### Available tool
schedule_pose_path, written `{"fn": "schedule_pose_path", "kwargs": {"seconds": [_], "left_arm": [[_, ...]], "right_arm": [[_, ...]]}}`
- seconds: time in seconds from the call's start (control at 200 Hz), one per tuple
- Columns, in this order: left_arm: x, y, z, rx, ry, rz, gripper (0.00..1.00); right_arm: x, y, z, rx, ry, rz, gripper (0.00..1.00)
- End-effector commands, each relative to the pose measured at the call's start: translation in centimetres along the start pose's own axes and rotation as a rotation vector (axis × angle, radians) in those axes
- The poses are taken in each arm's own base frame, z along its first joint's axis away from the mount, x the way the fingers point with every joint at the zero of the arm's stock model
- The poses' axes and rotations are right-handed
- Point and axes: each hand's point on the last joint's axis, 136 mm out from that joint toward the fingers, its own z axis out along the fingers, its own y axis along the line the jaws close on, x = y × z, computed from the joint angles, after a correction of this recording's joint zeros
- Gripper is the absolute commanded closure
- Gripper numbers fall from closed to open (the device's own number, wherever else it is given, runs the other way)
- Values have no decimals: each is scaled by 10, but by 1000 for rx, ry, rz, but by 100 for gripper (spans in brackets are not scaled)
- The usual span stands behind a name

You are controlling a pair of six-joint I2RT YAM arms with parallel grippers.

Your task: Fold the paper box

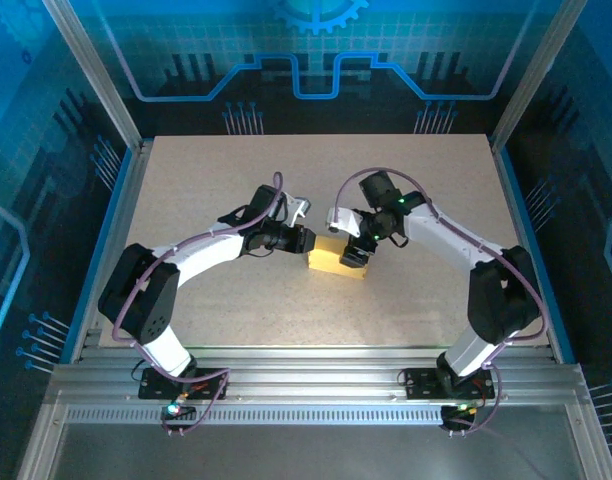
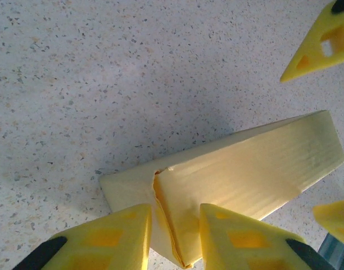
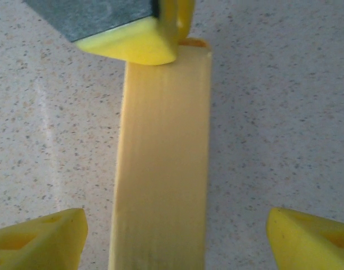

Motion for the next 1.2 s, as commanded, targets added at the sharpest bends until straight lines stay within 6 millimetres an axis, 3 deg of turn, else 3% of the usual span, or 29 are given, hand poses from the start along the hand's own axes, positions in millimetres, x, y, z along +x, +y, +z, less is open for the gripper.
{"fn": "schedule_pose_path", "kwargs": {"seconds": [0.0, 0.24, 0.41, 0.475, 0.68, 0.87, 1.036, 1.121, 1.196], "left_arm": [[27, 13, 9, -37, 103, -19, 71], [24, 12, 8, -35, 96, -15, 71], [25, 12, 8, -32, 101, -15, 71], [25, 12, 8, -33, 100, -14, 71], [25, 11, 7, -34, 98, -16, 71], [22, 7, 5, -19, 89, -18, 70], [0, -11, -16, 12, -1, 1, 54], [-22, -24, -39, 28, -120, 36, 31], [-36, -33, -60, 30, -218, 65, 20]], "right_arm": [[-6, -13, -12, 56, -37, -24, 15], [3, 18, 3, -153, 16, -32, 15], [2, 22, 12, -212, 23, -17, 19], [4, 21, 15, -221, 36, -13, 24], [3, 24, 15, -246, 34, -10, 54], [3, 25, 11, -239, 36, -2, 59], [5, 16, 6, -172, 46, 1, 59], [10, 5, 3, -103, 71, 3, 59], [11, -8, -2, -31, 87, 3, 58]]}}
